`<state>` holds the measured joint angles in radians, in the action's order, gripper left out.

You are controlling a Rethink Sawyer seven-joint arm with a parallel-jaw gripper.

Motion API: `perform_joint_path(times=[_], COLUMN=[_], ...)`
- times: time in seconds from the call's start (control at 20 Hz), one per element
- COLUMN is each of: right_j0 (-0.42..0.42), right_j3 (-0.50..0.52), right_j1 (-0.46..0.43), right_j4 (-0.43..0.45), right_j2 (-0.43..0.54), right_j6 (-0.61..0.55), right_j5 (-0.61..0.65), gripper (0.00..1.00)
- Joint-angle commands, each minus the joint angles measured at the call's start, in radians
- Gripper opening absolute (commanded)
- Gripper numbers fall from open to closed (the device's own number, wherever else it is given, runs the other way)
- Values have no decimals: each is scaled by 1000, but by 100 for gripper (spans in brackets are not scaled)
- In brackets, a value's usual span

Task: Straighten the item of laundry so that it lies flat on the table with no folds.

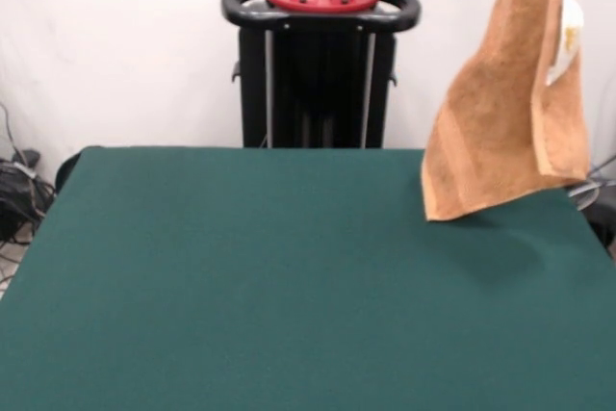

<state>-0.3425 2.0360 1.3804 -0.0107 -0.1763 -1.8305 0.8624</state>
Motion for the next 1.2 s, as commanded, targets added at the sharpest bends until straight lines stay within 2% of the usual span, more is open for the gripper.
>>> perform_joint_path(times=[0.05,0.35,0.7,0.85,1.0,1.2], right_j0=[-64,-73,-123,-121,-61,109], right_j3=[84,85,6,-5,18,90], right_j1=[37,24,59,60,32,-41], right_j4=[-75,-107,-114,-123,-146,-230], right_j2=[-29,-24,-21,-17,-12,19], right_j6=[-379,-370,-472,-467,-354,-45], right_j5=[140,128,271,284,220,49], gripper=[0,0,0,0,0,0])
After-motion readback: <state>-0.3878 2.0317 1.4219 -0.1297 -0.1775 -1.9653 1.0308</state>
